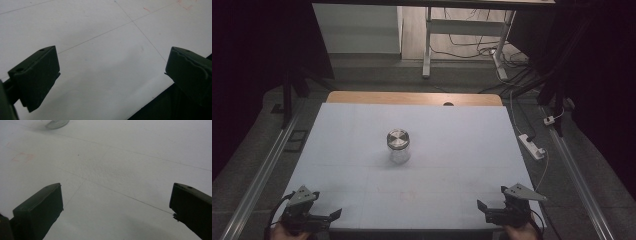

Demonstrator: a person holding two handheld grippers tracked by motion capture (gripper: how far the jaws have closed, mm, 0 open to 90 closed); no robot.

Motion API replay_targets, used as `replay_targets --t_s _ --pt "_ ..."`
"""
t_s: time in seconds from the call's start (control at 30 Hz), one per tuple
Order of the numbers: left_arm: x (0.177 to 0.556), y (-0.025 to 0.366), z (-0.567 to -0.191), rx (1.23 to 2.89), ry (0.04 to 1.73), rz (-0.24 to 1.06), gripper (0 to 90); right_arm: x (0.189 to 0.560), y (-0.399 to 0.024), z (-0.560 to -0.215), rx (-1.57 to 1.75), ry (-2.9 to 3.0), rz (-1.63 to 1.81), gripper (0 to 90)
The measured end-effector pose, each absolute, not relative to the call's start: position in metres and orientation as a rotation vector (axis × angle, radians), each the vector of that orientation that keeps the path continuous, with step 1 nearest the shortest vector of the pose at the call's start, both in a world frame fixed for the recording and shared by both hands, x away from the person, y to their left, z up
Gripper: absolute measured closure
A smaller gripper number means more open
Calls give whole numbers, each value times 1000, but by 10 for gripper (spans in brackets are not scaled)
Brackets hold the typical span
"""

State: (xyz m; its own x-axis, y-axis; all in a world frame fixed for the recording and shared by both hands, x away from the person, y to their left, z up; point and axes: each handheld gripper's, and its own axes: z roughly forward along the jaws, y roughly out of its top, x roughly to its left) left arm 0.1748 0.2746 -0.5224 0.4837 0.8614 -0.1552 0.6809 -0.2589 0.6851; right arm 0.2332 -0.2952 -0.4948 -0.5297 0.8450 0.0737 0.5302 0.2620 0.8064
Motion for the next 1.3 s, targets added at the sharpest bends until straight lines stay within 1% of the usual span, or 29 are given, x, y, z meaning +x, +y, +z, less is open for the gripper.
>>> replay_targets --t_s 0.63,1.1,1.2,1.3 --pt "175 272 -521 2017 1269 335 0 235 -296 -495 1272 2185 1171 0" --pt "177 273 -518 2013 1287 307 0 235 -295 -495 1254 2203 1165 0" --pt "177 273 -515 2005 1280 321 0 235 -295 -495 1250 2205 1163 0" --pt "177 274 -513 1996 1249 306 0 235 -295 -495 1251 2204 1163 0"
